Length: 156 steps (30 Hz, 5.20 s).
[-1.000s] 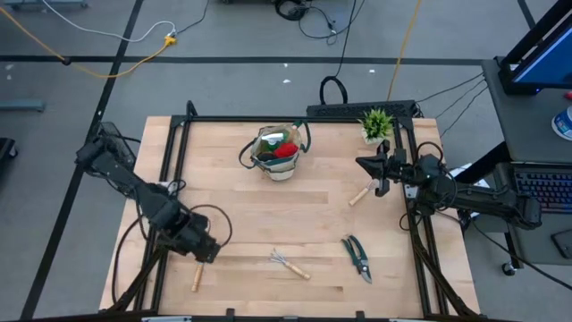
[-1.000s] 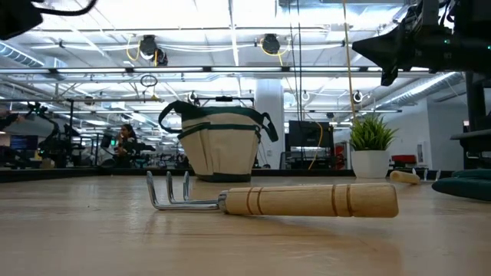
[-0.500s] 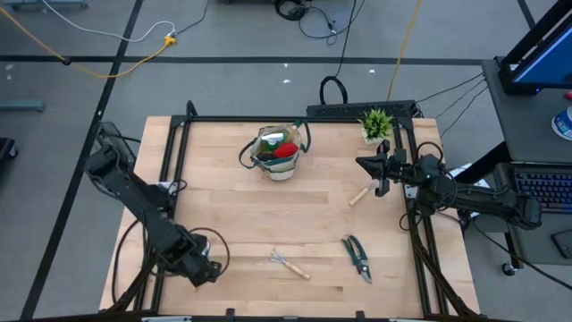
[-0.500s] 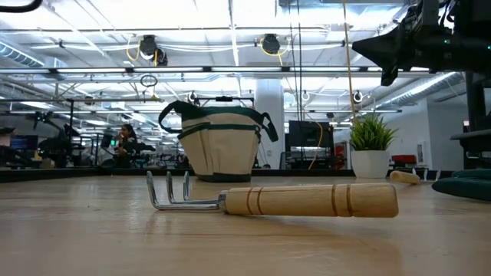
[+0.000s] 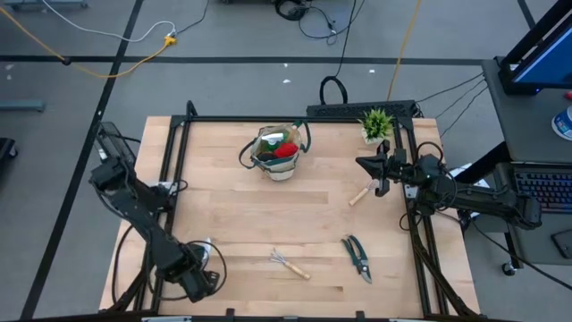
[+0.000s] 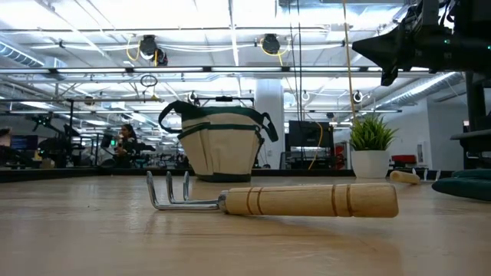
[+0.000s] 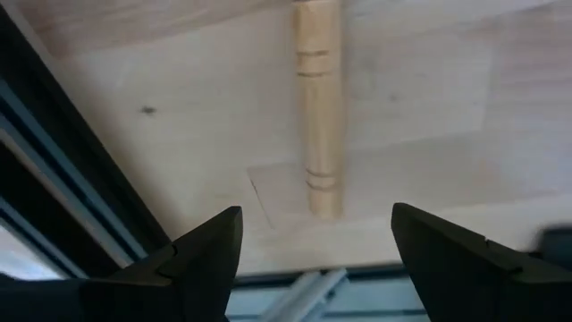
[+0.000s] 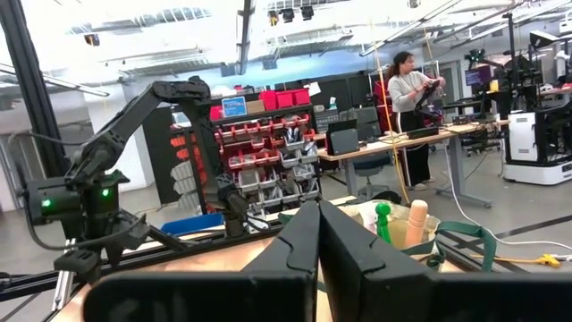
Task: Pick & Place Garden tools in Gardening bag
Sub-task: Put the trowel into the gardening bag
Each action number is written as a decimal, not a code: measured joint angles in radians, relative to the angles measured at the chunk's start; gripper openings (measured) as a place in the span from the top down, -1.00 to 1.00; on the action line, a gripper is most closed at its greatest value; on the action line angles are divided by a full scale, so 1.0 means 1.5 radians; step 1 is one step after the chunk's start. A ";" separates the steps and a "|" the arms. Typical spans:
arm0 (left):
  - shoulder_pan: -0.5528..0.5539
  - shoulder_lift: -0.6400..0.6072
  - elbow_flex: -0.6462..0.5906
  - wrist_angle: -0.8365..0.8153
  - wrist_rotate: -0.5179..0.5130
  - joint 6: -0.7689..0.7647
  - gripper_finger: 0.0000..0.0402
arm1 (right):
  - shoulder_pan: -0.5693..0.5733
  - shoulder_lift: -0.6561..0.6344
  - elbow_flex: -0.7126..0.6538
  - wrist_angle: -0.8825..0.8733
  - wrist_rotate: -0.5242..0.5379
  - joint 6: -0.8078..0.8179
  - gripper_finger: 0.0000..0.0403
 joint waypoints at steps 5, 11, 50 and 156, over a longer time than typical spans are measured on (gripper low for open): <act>-0.011 0.044 0.000 0.015 0.000 0.000 -0.46 | 0.000 0.000 0.000 0.006 0.000 0.000 1.00; -0.018 0.093 0.002 0.060 0.000 0.004 -0.46 | 0.000 0.000 0.000 0.029 -0.002 0.000 1.00; -0.012 0.106 -0.002 0.126 -0.079 0.093 0.66 | 0.001 0.002 0.000 0.027 -0.008 0.075 1.00; 0.752 -0.225 0.001 0.815 0.071 0.323 0.66 | 0.192 0.588 0.554 0.024 0.193 -1.008 0.05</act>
